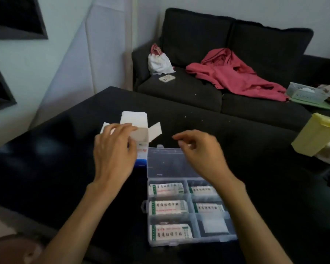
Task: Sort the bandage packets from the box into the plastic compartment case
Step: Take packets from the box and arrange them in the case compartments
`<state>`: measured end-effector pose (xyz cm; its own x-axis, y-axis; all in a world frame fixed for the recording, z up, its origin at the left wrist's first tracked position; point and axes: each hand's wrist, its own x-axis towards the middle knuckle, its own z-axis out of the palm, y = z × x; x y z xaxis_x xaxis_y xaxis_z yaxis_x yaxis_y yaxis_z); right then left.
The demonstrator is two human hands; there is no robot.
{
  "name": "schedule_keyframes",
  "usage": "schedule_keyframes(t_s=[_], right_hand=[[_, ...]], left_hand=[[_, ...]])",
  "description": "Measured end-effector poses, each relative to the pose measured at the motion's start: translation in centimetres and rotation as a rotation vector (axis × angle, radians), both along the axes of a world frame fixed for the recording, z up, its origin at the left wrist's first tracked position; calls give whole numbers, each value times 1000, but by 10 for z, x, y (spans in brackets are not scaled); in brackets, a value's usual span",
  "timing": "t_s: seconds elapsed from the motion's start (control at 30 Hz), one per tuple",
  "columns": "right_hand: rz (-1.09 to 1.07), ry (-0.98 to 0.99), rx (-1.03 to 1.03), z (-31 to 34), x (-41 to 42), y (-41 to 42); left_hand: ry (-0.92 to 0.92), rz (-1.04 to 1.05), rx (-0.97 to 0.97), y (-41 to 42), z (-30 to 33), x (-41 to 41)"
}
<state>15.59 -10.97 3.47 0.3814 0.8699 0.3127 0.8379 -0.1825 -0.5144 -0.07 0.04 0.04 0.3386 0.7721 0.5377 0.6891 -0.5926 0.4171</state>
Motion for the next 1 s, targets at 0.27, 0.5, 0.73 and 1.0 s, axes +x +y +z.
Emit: schedule_keyframes(t_s=[0.27,0.5,0.73,1.0], right_hand=[[174,-304,-147,-38,-44,56],[230,-331,-30,-43,-51,38],[247,-361,-68,-27,-68,35],[302,-444,-370,-12,-77,85]], left_hand=[[48,109,-108,16,-3,-45],[-39,132,-331,10,2,-59],[-81,9,-437,28,-5,-68],[-196,-94,-592,48,-11,-69]])
